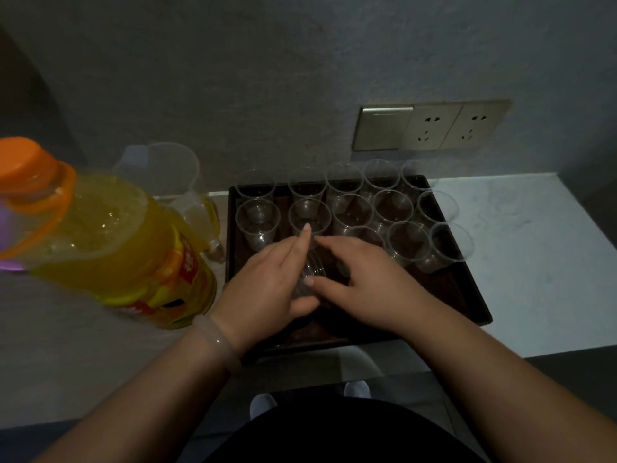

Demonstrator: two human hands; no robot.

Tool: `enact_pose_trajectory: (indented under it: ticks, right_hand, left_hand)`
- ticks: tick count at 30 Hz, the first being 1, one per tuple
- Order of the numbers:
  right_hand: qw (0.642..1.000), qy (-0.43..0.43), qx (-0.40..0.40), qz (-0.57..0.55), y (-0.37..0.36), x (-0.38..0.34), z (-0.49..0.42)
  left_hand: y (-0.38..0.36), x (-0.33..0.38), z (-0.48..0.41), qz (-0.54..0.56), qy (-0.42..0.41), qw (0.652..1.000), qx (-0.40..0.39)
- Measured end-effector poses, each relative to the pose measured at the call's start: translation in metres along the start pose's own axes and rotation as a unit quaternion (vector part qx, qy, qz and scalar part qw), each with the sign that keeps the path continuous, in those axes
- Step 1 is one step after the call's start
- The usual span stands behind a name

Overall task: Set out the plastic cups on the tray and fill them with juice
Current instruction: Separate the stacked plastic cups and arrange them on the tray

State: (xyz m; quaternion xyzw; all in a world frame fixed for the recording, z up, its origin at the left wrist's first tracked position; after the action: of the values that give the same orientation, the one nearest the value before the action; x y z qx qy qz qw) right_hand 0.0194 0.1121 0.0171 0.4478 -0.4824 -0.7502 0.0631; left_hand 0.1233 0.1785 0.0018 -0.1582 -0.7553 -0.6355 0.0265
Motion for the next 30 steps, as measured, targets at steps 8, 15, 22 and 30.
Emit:
enact_pose_trajectory:
  ticks: [8, 15, 22, 30]
  right_hand:
    - [0.973, -0.086, -0.055, -0.205, -0.011, 0.001, -0.007]
    - [0.959, -0.114, -0.042, -0.254, -0.011, 0.006, -0.007]
    - [0.97, -0.093, -0.033, -0.221, -0.004, -0.002, -0.008]
    - [0.971, -0.101, -0.016, -0.216, -0.002, 0.002, -0.008]
  left_hand:
    - [0.008, -0.007, 0.006, 0.059, -0.007, 0.997, 0.042]
    - [0.008, -0.013, 0.005, 0.09, 0.006, 0.996, 0.015]
    - [0.01, -0.018, 0.002, 0.092, 0.01, 0.995, 0.033]
    - [0.009, -0.016, -0.002, 0.087, 0.021, 0.996, 0.018]
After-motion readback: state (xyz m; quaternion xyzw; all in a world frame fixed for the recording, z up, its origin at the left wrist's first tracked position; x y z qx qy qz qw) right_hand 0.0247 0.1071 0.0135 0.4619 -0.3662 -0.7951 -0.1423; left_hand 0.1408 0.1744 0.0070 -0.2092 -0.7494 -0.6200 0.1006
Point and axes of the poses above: each hand's wrist, its own z-axis away from the middle knuckle, its own y-axis out of the back of the hand, x = y × z, the point moved 6 cm from there along -z, towards the middle knuckle, and after that the axes turned 8 degrees about -y, right-handed, at the moved point
